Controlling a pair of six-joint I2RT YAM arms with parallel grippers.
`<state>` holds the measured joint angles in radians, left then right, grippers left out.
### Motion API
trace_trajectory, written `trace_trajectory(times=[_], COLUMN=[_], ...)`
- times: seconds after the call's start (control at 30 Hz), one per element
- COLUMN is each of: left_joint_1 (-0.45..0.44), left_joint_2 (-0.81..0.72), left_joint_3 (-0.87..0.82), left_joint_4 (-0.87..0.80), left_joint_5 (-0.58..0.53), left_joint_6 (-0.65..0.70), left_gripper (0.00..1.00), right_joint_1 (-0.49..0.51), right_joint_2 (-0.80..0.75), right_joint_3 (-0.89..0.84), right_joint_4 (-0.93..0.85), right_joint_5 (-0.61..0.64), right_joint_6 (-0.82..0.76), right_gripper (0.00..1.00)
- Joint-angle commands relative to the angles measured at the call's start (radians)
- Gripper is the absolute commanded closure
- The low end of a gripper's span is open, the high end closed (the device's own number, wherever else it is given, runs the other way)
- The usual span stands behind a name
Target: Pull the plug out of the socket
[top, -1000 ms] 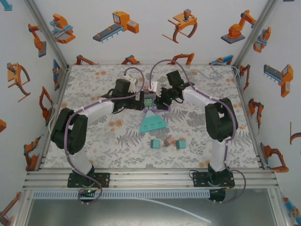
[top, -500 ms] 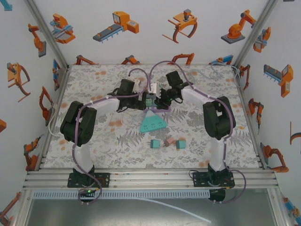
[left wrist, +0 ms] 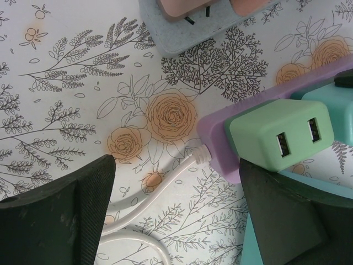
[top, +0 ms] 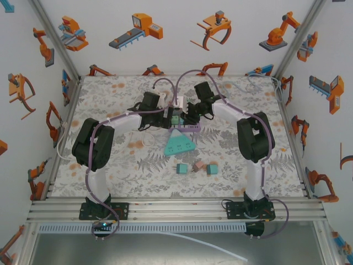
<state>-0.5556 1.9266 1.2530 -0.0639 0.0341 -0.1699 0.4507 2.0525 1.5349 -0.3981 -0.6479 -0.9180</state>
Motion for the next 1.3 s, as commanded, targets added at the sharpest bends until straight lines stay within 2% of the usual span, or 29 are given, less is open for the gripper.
trace_trajectory(times=[0.0,0.43,0.8,1.03,1.27], left_joint_1=[-0.013,-0.012,-0.011,-0.009,-0.007], left_joint_2=[0.048,0.071,0.042,-0.009,-0.091], left_joint_3=[-0.017,-0.015,-0.012,0.007,0.012], left_joint_4=[-0.086,-0.136,-0.134,-0.135,-0.129], left_joint_5=[-0.055,-0.134,-0.119,-0.093,-0.091], left_joint_6=[0.055,0.058,0.055,0.049,0.040], left_gripper=[0.16,0.16,0.16,0.15,0.07], right_joint_1=[0.005,0.005,0.005,0.005,0.003], right_joint_2=[0.019,0.008,-0.102,-0.257,-0.490], right_joint_3=[0.042,0.105,0.033,-0.073,-0.256], right_joint_4=[-0.033,-0.070,-0.005,0.079,0.196], right_joint_5=[-0.058,-0.042,-0.023,0.025,0.092], right_joint_6=[0.008,0.065,0.123,0.306,0.635], right_gripper=[0.69,0.74,0.75,0.76,0.77])
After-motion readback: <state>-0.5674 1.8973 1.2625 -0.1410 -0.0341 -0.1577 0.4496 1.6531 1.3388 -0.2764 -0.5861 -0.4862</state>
